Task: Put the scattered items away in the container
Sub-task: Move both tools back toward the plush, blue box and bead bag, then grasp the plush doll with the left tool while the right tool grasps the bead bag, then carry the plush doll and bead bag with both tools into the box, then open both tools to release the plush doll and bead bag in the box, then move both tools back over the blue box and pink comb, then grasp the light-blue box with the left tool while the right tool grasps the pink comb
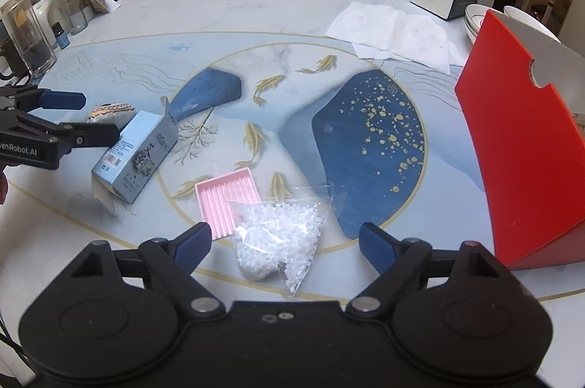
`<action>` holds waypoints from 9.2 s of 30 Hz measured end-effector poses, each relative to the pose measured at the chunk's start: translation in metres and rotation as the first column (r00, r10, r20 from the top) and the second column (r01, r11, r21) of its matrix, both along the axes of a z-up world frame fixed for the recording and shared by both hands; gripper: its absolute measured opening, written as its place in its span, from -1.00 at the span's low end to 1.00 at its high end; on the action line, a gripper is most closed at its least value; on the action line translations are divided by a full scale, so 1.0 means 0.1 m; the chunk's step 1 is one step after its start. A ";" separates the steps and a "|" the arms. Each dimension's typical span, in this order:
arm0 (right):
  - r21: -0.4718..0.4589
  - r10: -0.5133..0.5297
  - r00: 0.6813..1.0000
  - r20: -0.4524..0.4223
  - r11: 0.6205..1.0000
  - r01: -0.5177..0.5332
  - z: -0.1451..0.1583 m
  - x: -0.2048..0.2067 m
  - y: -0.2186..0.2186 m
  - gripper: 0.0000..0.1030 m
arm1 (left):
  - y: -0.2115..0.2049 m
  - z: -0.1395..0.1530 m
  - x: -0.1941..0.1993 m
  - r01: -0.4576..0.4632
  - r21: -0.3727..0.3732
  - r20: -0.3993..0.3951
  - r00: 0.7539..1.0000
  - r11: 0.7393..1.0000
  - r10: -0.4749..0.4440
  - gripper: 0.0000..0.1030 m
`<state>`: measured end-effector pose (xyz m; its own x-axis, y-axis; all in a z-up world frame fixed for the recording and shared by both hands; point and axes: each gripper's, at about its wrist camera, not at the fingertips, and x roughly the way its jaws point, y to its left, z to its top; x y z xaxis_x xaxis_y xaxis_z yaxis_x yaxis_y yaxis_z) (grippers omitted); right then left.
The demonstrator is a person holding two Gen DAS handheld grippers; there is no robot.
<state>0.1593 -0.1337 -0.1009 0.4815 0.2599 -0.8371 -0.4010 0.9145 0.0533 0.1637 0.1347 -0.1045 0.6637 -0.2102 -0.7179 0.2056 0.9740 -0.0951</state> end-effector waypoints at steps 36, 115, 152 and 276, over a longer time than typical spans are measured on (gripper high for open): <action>0.034 -0.011 1.000 -0.014 0.999 0.012 0.11 -0.09 -0.20 -0.20 | 0.01 0.11 -0.01 -0.039 -0.080 -0.033 0.999 0.996 0.036 -0.36; 0.100 -0.246 0.957 0.157 0.968 0.232 0.92 0.78 -3.27 -0.36 | -3.55 1.18 1.08 0.329 -0.095 0.136 0.939 0.939 -0.315 -0.37; 0.001 -0.179 0.981 0.069 0.984 0.179 0.44 1.22 -3.30 -0.36 | -4.37 0.42 1.90 0.397 0.105 -0.072 0.917 0.912 -0.391 -0.37; -0.089 0.202 0.975 0.096 0.977 -0.194 -0.03 -0.09 0.42 0.63 | -0.63 0.02 0.03 0.026 0.036 -0.061 0.998 0.999 -0.024 0.99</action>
<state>0.1508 -0.0919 -0.1038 0.5121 0.2946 -0.8068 -0.5744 0.8159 -0.0666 0.1671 0.0715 -0.1026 0.6138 -0.1991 -0.7639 0.2246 0.9717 -0.0728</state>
